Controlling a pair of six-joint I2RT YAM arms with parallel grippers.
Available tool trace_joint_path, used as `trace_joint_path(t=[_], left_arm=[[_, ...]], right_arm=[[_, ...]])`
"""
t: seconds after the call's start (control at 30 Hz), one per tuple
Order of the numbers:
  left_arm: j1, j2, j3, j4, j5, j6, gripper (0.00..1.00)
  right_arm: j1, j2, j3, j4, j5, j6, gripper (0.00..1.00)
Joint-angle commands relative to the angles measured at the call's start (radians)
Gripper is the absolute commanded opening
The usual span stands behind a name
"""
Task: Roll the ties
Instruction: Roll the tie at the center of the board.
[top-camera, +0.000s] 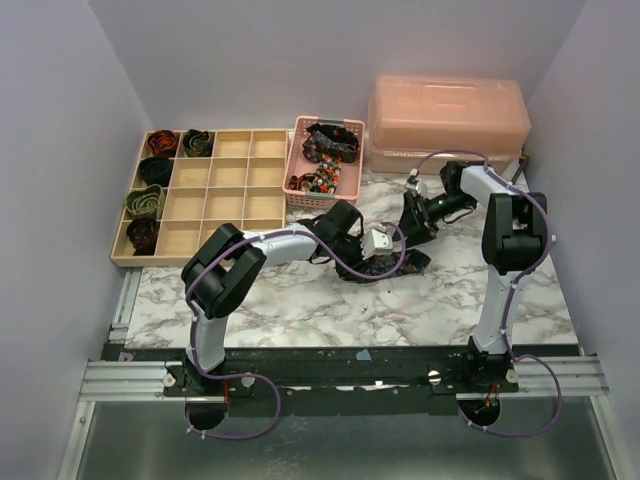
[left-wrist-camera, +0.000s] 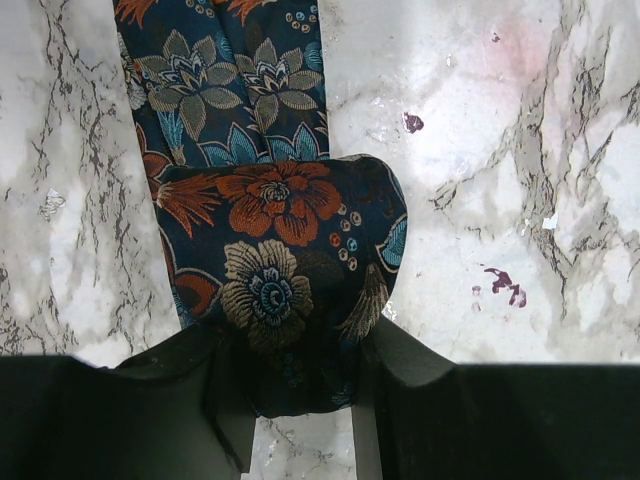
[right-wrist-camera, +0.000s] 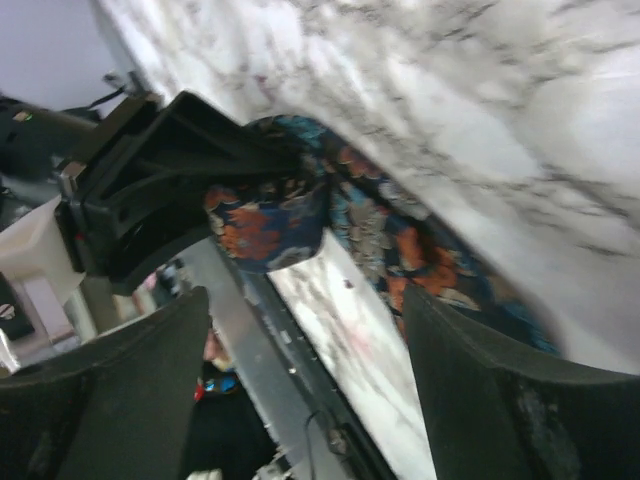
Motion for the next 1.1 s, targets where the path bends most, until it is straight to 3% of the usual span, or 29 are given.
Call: trace_joint_path(t=[0.0,0.3,0.47,0.53,0.57,0.63,0.73,1.07], left_arm=[[-0.005,0.086,-0.036,-0.149,-0.080,0.002,0.00],[-0.007,0.087,-0.043,-0.144,-0.083,-0.006,0.00],[-0.006,0.087,-0.043,-0.139,-0.080,-0.010,0.00],[-0.004,0.086,-0.042,-0.131,-0.062,-0.016,0.06],[0.000,0.082,-0.046,-0.123,-0.048,-0.018,0.15],[0.012,0.066,-0.062,-0.080,-0.022,-0.026,0.31],[0.028,0.023,-0.106,0.037,0.046,-0.034,0.44],[0.048,-0.040,-0.245,0.574,0.184,-0.159,0.64]], right_arm=[[0.071,-0.010,-0.102,0.029,-0.192,0.057,0.80],[0.174,-0.013,-0.163,0.163,-0.171,0.169,0.66],[0.184,0.037,-0.151,0.149,-0.093,0.126,0.25],[0.181,0.064,-0.143,0.128,-0.055,0.088,0.07],[0.176,0.073,-0.143,0.128,-0.035,0.075,0.00],[0.163,0.086,-0.144,0.134,0.011,0.048,0.00],[0.141,0.107,-0.143,0.142,0.071,0.017,0.00],[0.111,0.129,-0.159,0.232,0.232,0.008,0.00]])
